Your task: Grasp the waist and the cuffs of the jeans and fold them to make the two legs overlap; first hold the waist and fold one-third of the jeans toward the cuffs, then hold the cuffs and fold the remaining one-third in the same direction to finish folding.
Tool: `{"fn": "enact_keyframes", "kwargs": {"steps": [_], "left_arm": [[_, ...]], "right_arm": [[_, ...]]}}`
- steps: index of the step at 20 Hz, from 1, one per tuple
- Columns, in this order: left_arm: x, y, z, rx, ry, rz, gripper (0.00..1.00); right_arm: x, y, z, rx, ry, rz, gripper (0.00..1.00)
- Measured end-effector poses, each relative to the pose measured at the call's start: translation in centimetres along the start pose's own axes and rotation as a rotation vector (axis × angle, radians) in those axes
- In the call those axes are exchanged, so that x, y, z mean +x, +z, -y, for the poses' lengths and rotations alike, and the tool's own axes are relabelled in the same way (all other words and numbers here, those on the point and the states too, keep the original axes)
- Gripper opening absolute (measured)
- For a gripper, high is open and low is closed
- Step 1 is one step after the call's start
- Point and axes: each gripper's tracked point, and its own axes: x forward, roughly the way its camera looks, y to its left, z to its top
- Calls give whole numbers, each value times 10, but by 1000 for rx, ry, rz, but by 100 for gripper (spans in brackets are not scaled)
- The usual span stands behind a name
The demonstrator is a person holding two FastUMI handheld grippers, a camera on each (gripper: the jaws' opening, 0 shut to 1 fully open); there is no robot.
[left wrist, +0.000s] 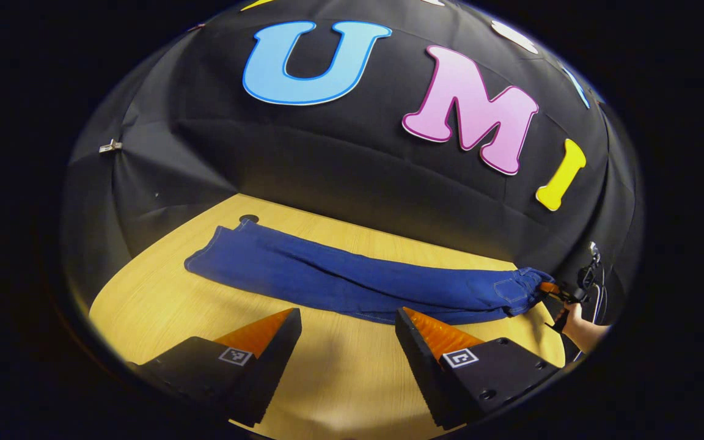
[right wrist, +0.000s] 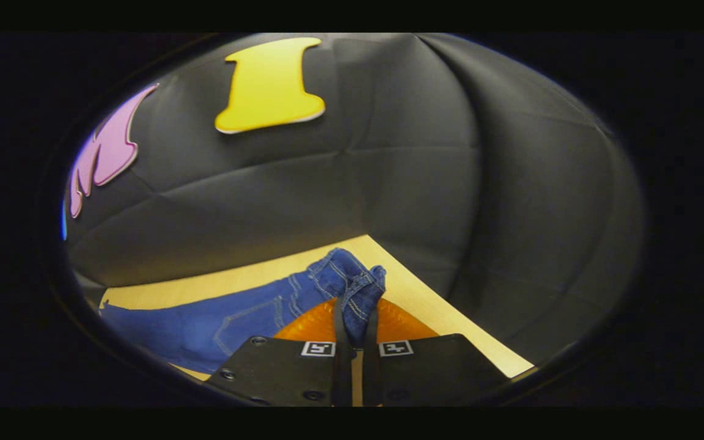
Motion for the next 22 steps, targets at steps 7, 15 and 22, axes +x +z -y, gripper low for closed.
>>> {"fn": "enact_keyframes", "kwargs": {"steps": [7, 15, 22], "left_arm": [[-16, -18, -35, -45, 13, -12, 97], [-37, -11, -104, -114, 51, 30, 97], [-21, 8, -184, -183, 124, 108, 97]], "right_arm": [[-82, 42, -50, -246, 165, 166, 11], [-93, 38, -49, -332, 391, 166, 11], [-72, -8, -30, -437, 574, 31, 11]]}}
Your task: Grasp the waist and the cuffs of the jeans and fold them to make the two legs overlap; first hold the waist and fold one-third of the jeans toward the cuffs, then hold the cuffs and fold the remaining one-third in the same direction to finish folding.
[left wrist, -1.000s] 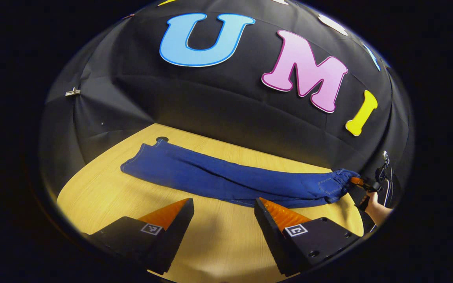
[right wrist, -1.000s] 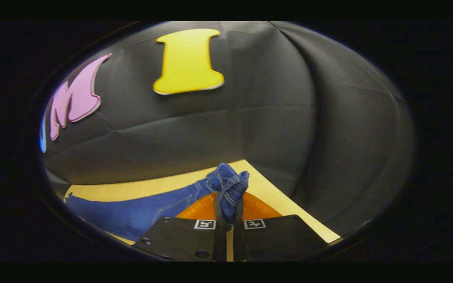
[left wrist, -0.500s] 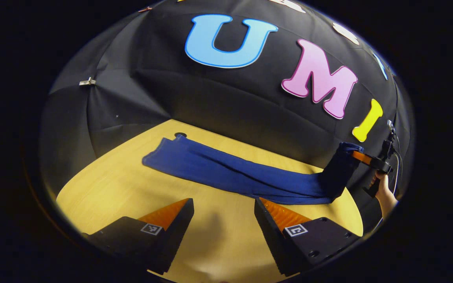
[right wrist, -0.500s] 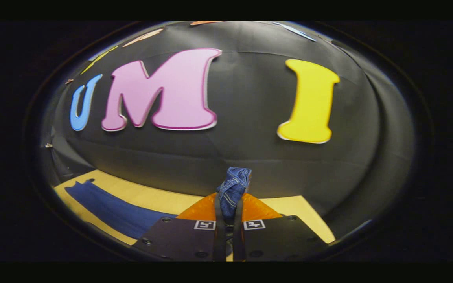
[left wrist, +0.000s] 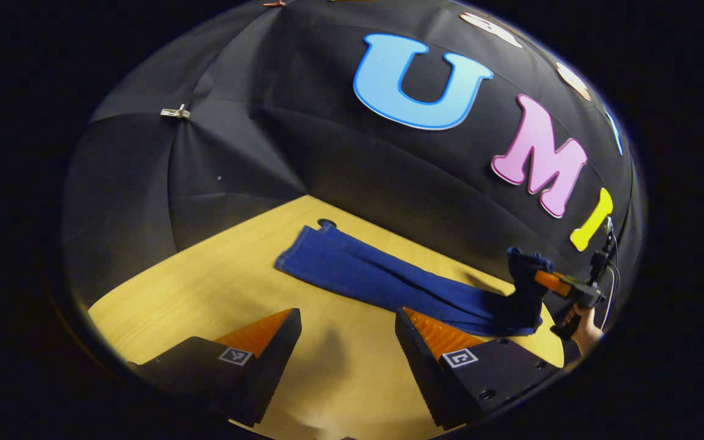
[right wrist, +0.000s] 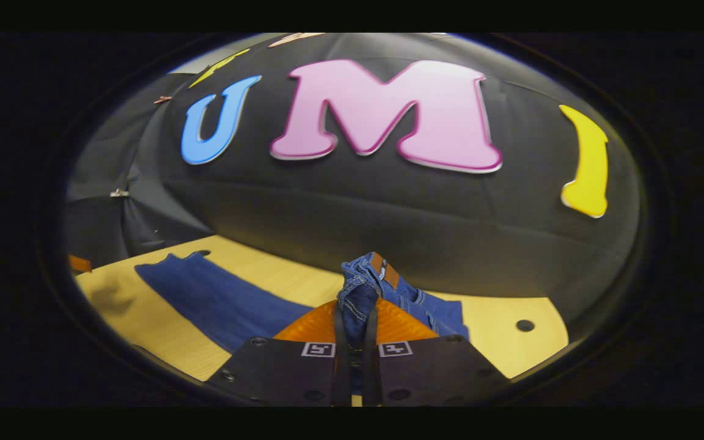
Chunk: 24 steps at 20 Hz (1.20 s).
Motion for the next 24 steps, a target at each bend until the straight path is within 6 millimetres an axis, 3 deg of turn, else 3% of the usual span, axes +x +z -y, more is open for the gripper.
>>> {"fn": "enact_keyframes", "kwargs": {"steps": [2, 3, 4, 5, 7, 8, 10, 11, 13, 16, 19, 23, 24], "left_arm": [[15, 8, 5, -71, -42, -7, 97], [26, 19, 4, -96, -39, 16, 92], [40, 29, -1, -104, -25, 36, 96], [53, 37, -6, -92, -15, 45, 96], [84, 43, -18, -12, 2, 24, 96], [101, 47, -33, 54, 33, 17, 96], [135, 63, -62, 175, 116, 12, 96], [154, 68, -70, 210, 126, 9, 97], [188, 57, -80, 237, 124, -83, 97], [217, 39, -84, 261, 167, -148, 97], [219, 26, -76, 223, 151, -170, 96], [224, 19, -80, 301, 150, -218, 94], [226, 16, -79, 304, 145, -222, 100]], "right_arm": [[15, -19, 8, 27, 25, -58, 11], [16, -23, 16, 11, 24, -76, 11], [13, -27, 17, -10, 27, -85, 11], [4, -36, 4, -20, 25, -97, 11], [4, -50, -13, -2, 32, -116, 5], [3, -55, -20, 9, 33, -120, 12], [2, -66, -32, 12, 40, -132, 15], [-1, -70, -39, 20, 59, -140, 11], [-7, -76, -59, 101, 116, -156, 30], [-20, -81, -59, 168, 94, -156, 89], [-33, -79, -47, 201, 54, -135, 85], [-50, -74, -26, 249, -8, -98, 94], [-55, -71, -24, 272, -22, -76, 87]]}}
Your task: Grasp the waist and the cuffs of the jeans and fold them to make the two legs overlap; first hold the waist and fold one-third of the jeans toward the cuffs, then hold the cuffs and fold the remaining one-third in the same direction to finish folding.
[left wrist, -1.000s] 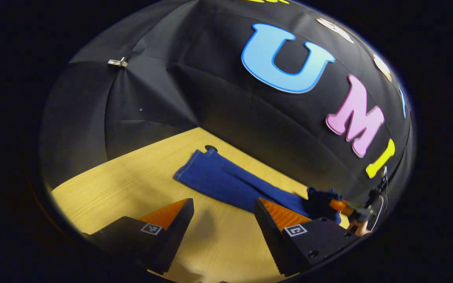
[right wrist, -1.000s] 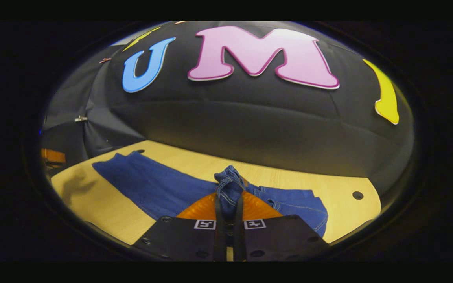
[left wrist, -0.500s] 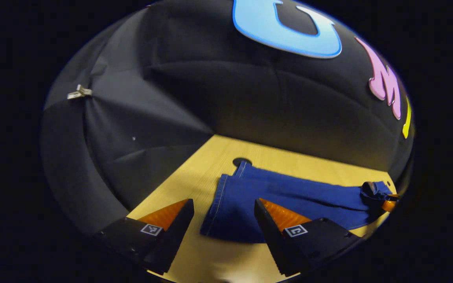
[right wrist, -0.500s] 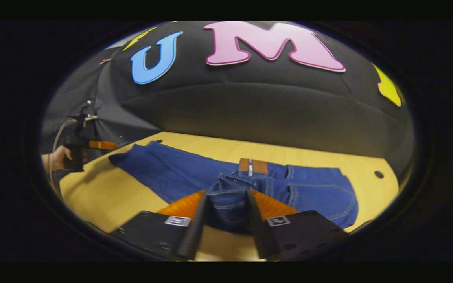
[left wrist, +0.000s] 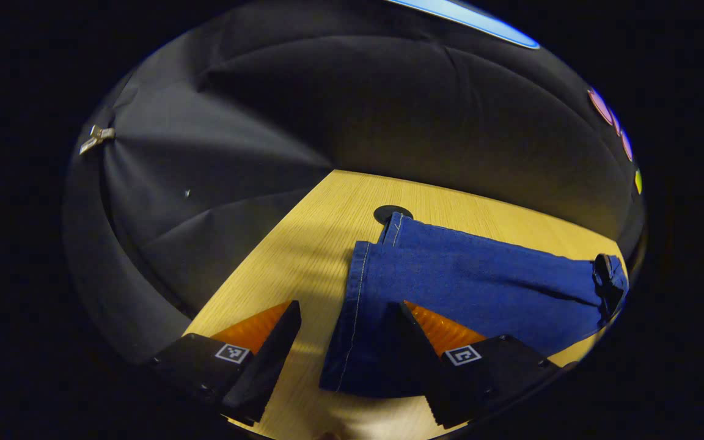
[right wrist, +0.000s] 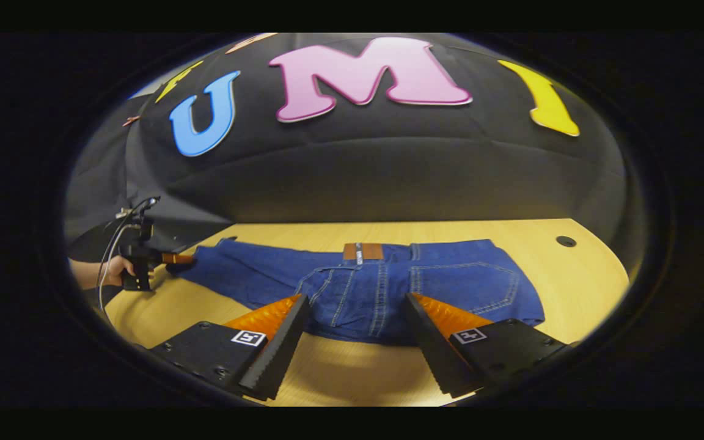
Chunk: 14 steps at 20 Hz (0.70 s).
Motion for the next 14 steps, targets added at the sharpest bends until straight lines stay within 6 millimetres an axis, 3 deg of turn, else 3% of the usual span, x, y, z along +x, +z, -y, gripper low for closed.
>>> {"fn": "enact_keyframes", "kwargs": {"steps": [1, 4, 7, 11, 13, 14], "left_arm": [[-2, 0, 4, 3, -26, -2, 100], [-4, -5, 38, 39, -174, -19, 100], [-9, -17, 46, 159, -224, -36, 98], [-12, -8, 40, 138, -221, -10, 95], [-6, -9, 44, 113, -198, 22, 38], [-8, -12, 47, 119, -194, 22, 42]], "right_arm": [[-5, -1, 3, 18, -11, 12, 94], [-17, -12, 3, 49, -18, -2, 94], [-21, -26, -3, 37, 8, -39, 94], [-27, -30, -1, -6, 14, -46, 94], [-29, -31, 6, -15, 7, -51, 94], [-30, -32, 9, -15, 1, -55, 94]]}}
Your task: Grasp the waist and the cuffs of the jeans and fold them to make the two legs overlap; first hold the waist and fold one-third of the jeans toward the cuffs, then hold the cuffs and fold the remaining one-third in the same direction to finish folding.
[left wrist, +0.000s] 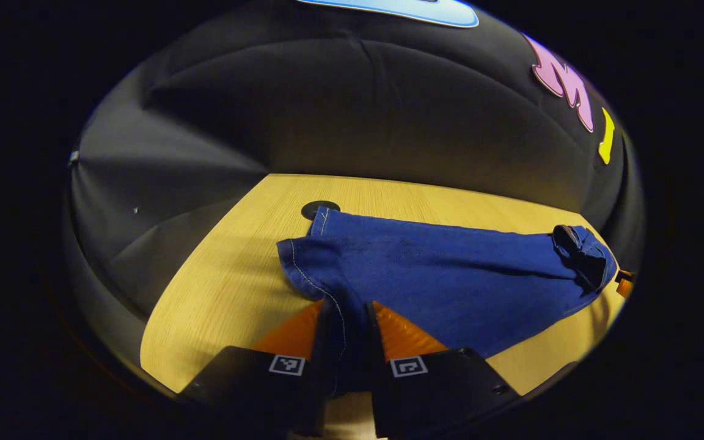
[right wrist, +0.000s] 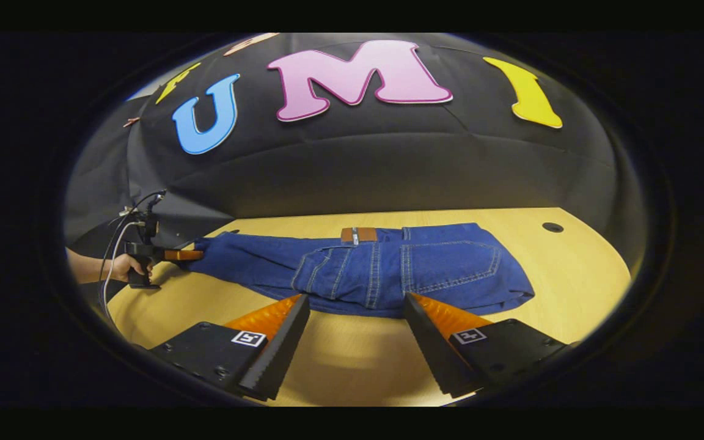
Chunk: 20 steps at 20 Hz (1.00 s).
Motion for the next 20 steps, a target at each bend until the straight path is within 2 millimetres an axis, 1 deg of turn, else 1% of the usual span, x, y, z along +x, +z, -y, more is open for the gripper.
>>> {"fn": "enact_keyframes", "kwargs": {"steps": [2, 5, 6, 9, 11, 12, 13, 15, 16, 17, 19, 20], "left_arm": [[2, -1, 1, 33, 3, 0, 23], [-3, 5, 5, -14, 18, 20, 11], [-1, 4, 5, -40, 31, 31, 7], [-3, 4, 7, -93, 40, 23, 7], [-4, 8, 8, -98, 54, 14, 6], [-11, 15, 10, -88, 61, 22, 11], [-25, 26, 18, -82, 48, 36, 6], [-53, 53, 39, -80, 33, 79, 6], [-64, 65, 50, -75, 31, 91, 11], [-82, 80, 63, -67, 20, 107, 6], [-115, 106, 97, -26, -9, 139, 6], [-128, 117, 117, -5, -20, 149, 6]], "right_arm": [[-3, 0, 6, 5, -8, 0, 94], [-7, 4, 15, 12, -28, 7, 94], [-9, 5, 17, 17, -32, 10, 94], [-14, 13, 27, 23, -54, 19, 94], [-19, 25, 40, 19, -81, 38, 94], [-23, 31, 46, 19, -95, 47, 94], [-28, 37, 54, 19, -110, 56, 94], [-39, 48, 68, 17, -137, 67, 94], [-45, 53, 77, 16, -148, 65, 94], [-51, 56, 86, 19, -160, 61, 94], [-66, 64, 104, 25, -184, 57, 94], [-75, 69, 112, 24, -197, 61, 94]]}}
